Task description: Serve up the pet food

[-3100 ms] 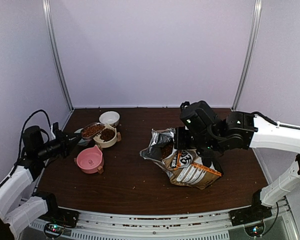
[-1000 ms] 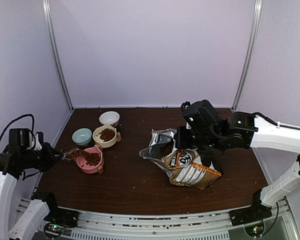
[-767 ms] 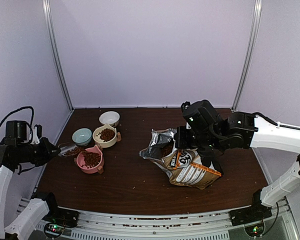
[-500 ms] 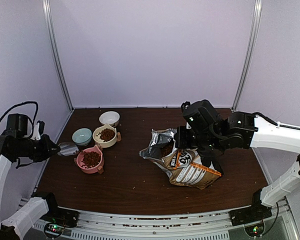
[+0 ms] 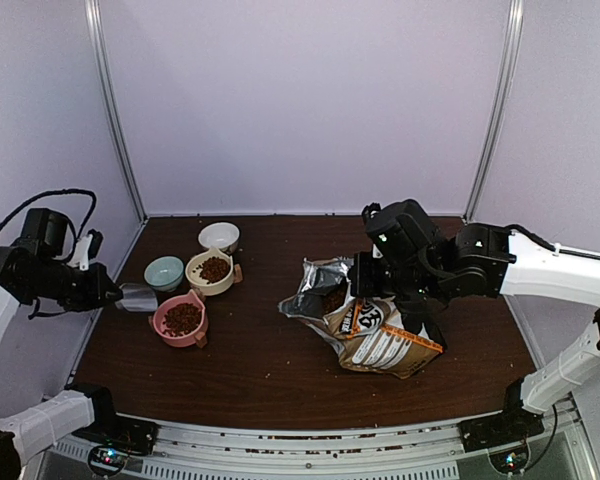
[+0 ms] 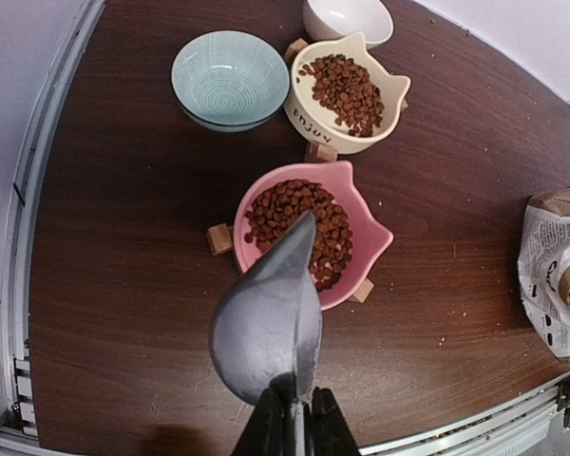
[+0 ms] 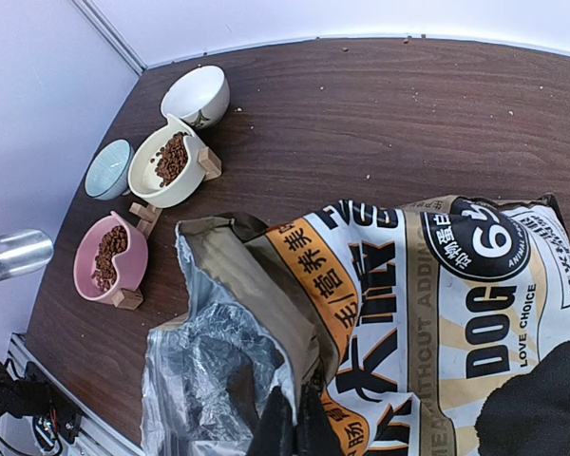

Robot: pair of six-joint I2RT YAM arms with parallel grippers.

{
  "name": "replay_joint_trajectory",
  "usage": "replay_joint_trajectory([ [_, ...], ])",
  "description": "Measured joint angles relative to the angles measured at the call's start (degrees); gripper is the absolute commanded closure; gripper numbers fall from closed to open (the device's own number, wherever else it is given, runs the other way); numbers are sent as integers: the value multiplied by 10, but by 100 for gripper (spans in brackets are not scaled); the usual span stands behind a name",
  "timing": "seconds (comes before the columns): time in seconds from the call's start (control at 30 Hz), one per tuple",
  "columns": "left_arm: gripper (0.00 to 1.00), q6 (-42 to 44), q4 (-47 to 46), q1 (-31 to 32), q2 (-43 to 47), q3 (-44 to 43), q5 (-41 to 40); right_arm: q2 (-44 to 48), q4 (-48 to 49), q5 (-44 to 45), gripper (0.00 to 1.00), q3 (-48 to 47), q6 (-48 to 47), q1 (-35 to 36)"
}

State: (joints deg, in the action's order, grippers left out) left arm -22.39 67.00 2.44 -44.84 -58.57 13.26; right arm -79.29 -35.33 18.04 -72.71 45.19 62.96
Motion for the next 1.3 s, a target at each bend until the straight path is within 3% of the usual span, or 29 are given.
replay_joint_trajectory([
  [0.17,100,14,-12,28,-1,-15,17,3,5,-4,100,3,-9,0],
  [0.53,100,2,-179,315,-79,-97,104,19,34,-33,100,20,-62,2],
  [0.77,100,-36,-295,408,-176,-91,114,4,36,-32,100,14,-64,20],
  [1.0,100,-45,-336,468,-266,-86,53,-9,35,-28,100,3,-65,32],
  [1.3,100,-70,-366,550,-501,-175,-86,-23,30,-11,100,-12,-66,47],
])
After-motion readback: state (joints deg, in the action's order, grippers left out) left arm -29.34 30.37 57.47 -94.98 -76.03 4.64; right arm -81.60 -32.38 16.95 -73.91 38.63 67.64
